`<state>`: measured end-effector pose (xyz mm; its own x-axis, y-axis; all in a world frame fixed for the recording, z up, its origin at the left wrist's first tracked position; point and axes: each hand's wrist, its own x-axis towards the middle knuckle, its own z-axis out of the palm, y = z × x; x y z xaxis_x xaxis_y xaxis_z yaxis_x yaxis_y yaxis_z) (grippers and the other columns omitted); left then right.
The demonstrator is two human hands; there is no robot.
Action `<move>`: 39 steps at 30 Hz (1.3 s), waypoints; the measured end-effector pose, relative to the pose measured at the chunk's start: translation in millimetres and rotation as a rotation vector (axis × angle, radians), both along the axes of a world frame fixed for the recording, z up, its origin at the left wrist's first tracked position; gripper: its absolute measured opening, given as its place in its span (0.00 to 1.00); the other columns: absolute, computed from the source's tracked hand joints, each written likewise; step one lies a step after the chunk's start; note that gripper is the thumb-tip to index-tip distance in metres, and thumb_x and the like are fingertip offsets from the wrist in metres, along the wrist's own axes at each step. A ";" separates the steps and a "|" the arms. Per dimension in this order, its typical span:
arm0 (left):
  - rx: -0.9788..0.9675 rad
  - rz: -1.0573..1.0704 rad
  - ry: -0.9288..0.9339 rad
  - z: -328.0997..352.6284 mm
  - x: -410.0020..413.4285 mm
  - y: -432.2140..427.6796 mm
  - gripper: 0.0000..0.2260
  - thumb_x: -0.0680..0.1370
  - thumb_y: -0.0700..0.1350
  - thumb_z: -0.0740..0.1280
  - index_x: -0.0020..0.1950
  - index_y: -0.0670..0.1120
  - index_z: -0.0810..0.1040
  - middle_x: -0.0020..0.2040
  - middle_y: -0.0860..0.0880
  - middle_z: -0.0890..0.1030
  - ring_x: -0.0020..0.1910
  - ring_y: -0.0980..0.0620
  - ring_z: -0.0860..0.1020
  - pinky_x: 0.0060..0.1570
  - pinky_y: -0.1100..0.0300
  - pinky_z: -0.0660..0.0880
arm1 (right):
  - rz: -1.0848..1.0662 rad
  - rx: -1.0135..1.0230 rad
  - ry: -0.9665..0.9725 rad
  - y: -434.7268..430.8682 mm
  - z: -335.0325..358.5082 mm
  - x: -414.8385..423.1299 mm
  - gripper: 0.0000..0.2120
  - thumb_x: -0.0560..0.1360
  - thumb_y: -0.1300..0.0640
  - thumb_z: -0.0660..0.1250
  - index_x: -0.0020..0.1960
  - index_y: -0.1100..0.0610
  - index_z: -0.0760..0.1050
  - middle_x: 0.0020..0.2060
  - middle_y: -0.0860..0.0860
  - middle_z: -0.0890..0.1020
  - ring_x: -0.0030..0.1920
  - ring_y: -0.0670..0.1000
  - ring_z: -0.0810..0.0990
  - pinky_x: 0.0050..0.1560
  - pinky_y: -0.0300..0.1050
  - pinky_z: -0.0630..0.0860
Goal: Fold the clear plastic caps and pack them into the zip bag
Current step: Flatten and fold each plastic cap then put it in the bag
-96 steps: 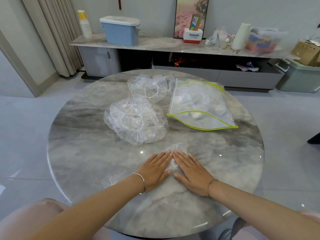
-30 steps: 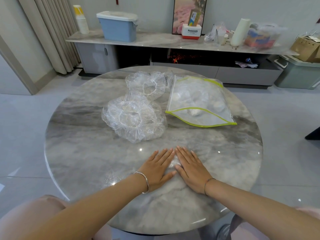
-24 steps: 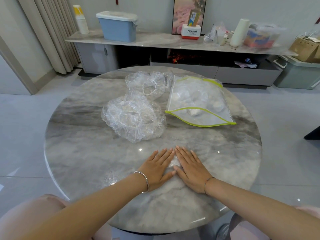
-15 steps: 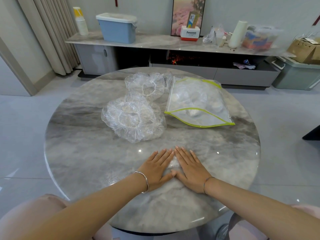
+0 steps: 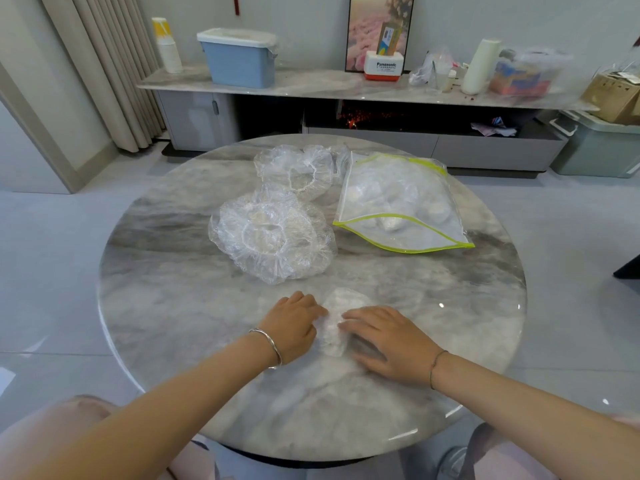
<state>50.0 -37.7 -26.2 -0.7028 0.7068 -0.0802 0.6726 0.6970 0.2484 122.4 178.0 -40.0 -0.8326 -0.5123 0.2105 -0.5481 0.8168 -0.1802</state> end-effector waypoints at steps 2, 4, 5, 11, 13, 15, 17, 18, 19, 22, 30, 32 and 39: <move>0.019 -0.012 -0.037 1.7 1.5 0.1 0.21 0.76 0.39 0.56 0.68 0.50 0.70 0.59 0.51 0.73 0.59 0.51 0.67 0.56 0.63 0.61 | 0.042 0.035 0.018 -3.8 -1.2 0.8 0.17 0.73 0.48 0.61 0.60 0.51 0.75 0.59 0.47 0.78 0.57 0.46 0.73 0.60 0.36 0.61; 0.040 -0.028 -0.060 2.5 1.1 0.1 0.21 0.74 0.37 0.57 0.66 0.50 0.72 0.58 0.51 0.74 0.59 0.50 0.68 0.57 0.63 0.63 | 0.028 0.022 0.027 -5.2 -2.5 -0.8 0.14 0.73 0.51 0.60 0.56 0.52 0.77 0.55 0.46 0.79 0.53 0.46 0.76 0.56 0.36 0.64; 0.047 -0.039 -0.058 3.1 0.5 0.1 0.22 0.73 0.36 0.57 0.65 0.49 0.73 0.58 0.51 0.74 0.59 0.50 0.68 0.57 0.63 0.63 | 0.007 0.001 0.010 -6.2 -2.5 -1.8 0.14 0.73 0.52 0.59 0.54 0.52 0.78 0.53 0.46 0.80 0.51 0.46 0.77 0.53 0.37 0.67; 0.117 -0.139 -0.104 0.1 -2.6 -2.8 0.30 0.68 0.44 0.61 0.71 0.51 0.66 0.68 0.54 0.69 0.68 0.54 0.65 0.65 0.64 0.57 | -0.232 -0.376 -0.193 -8.8 0.1 -6.8 0.07 0.74 0.55 0.64 0.47 0.53 0.80 0.47 0.42 0.80 0.46 0.41 0.79 0.47 0.38 0.76; 0.179 -0.088 -0.147 -5.0 -4.7 -3.0 0.28 0.67 0.54 0.60 0.67 0.50 0.72 0.61 0.51 0.76 0.62 0.52 0.71 0.62 0.60 0.65 | -0.340 -0.569 -0.301 -8.8 2.9 -8.6 0.04 0.74 0.59 0.66 0.42 0.53 0.79 0.42 0.43 0.81 0.43 0.41 0.79 0.47 0.37 0.75; 0.228 0.000 -0.147 -10.2 -6.0 -0.2 0.29 0.66 0.63 0.58 0.58 0.47 0.78 0.54 0.50 0.80 0.55 0.50 0.75 0.55 0.59 0.70 | -0.441 -0.753 -0.390 -10.0 5.8 -10.9 0.08 0.74 0.62 0.67 0.38 0.52 0.78 0.37 0.44 0.81 0.40 0.41 0.78 0.45 0.35 0.74; 0.262 0.097 -0.144 -11.7 -4.9 6.3 0.24 0.68 0.65 0.61 0.47 0.47 0.79 0.44 0.51 0.80 0.47 0.51 0.74 0.48 0.59 0.70 | -0.508 -0.894 -0.447 -11.5 6.3 -13.6 0.10 0.74 0.65 0.66 0.38 0.53 0.77 0.36 0.47 0.81 0.40 0.45 0.78 0.44 0.34 0.74; 0.283 0.143 -0.146 -12.0 -4.4 10.2 0.19 0.70 0.63 0.65 0.42 0.47 0.79 0.40 0.52 0.79 0.44 0.53 0.73 0.45 0.59 0.68 | -0.534 -0.933 -0.470 -12.2 6.0 -14.4 0.09 0.74 0.65 0.67 0.38 0.53 0.77 0.37 0.48 0.81 0.40 0.47 0.78 0.44 0.34 0.74; 0.298 0.181 -0.151 -12.4 -3.8 13.7 0.15 0.72 0.59 0.67 0.38 0.47 0.77 0.37 0.53 0.77 0.41 0.54 0.71 0.43 0.60 0.67 | -0.560 -0.949 -0.484 -12.6 5.7 -15.1 0.08 0.74 0.65 0.67 0.39 0.54 0.76 0.38 0.50 0.80 0.39 0.48 0.78 0.43 0.34 0.74; 0.339 0.270 -0.206 -13.1 -2.7 19.3 0.18 0.75 0.52 0.69 0.27 0.52 0.68 0.27 0.57 0.70 0.31 0.59 0.69 0.35 0.67 0.63 | -0.562 -0.821 -0.377 -13.5 6.6 -13.3 0.08 0.72 0.63 0.67 0.46 0.52 0.74 0.44 0.46 0.78 0.37 0.44 0.77 0.43 0.37 0.74; 0.331 0.380 -0.161 -10.1 -6.8 22.0 0.08 0.72 0.50 0.71 0.39 0.49 0.73 0.40 0.52 0.75 0.43 0.50 0.75 0.45 0.60 0.70 | -0.213 -0.074 -0.177 -17.0 2.4 -6.2 0.31 0.76 0.41 0.44 0.76 0.51 0.56 0.75 0.43 0.54 0.75 0.42 0.50 0.72 0.35 0.42; 0.300 0.258 0.070 -12.8 -7.8 19.2 0.16 0.72 0.49 0.70 0.57 0.44 0.74 0.54 0.47 0.75 0.53 0.47 0.74 0.54 0.57 0.69 | -0.223 0.032 -0.281 -12.8 -5.4 -6.9 0.35 0.72 0.37 0.36 0.77 0.49 0.46 0.75 0.40 0.45 0.73 0.39 0.39 0.70 0.35 0.32; -0.022 -0.143 0.242 -28.3 3.1 7.9 0.28 0.82 0.59 0.43 0.73 0.44 0.65 0.72 0.47 0.68 0.70 0.47 0.67 0.68 0.52 0.56 | -0.260 0.079 -0.389 -12.8 -11.6 -6.4 0.35 0.74 0.34 0.38 0.77 0.48 0.40 0.76 0.41 0.42 0.72 0.38 0.35 0.70 0.36 0.30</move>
